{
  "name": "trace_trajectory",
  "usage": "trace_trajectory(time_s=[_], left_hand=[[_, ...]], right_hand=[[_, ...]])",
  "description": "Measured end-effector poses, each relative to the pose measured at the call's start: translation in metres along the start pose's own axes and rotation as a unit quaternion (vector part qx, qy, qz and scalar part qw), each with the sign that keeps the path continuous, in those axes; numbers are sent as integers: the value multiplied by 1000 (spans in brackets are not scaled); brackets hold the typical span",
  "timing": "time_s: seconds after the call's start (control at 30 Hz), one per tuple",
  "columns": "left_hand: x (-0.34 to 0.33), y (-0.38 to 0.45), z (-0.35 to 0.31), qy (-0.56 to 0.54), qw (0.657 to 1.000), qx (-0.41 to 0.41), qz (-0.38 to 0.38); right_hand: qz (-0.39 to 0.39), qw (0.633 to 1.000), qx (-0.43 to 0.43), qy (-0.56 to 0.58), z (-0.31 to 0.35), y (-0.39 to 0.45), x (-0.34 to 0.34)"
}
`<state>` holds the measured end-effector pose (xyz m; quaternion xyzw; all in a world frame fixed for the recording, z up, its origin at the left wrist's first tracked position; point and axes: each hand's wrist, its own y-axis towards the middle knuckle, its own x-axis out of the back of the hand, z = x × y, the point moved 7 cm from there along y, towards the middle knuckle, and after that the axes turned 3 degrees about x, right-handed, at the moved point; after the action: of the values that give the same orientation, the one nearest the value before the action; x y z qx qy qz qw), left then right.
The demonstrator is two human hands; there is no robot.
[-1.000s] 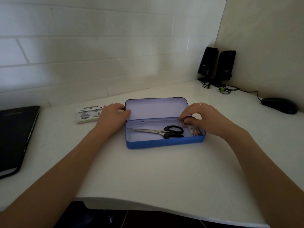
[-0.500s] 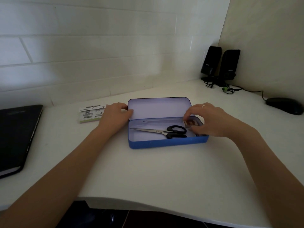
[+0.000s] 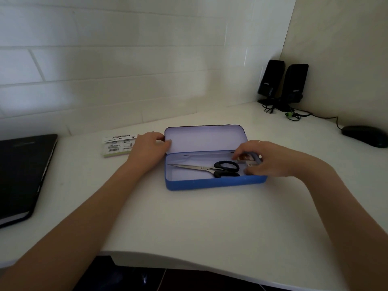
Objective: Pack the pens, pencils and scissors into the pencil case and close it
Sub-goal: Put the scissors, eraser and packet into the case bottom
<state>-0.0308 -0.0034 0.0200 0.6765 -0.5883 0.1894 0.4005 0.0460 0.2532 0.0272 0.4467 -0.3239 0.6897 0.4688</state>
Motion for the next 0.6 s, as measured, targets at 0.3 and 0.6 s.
trace_trajectory(time_s=[0.3, 0.6], left_hand=[[0, 0, 0, -3, 1000, 6, -3], [-2, 2, 2, -7, 1000, 10, -3]], right_hand=[[-76, 994, 81, -12, 30, 11, -5], [-12, 997, 56, -45, 11, 9, -7]])
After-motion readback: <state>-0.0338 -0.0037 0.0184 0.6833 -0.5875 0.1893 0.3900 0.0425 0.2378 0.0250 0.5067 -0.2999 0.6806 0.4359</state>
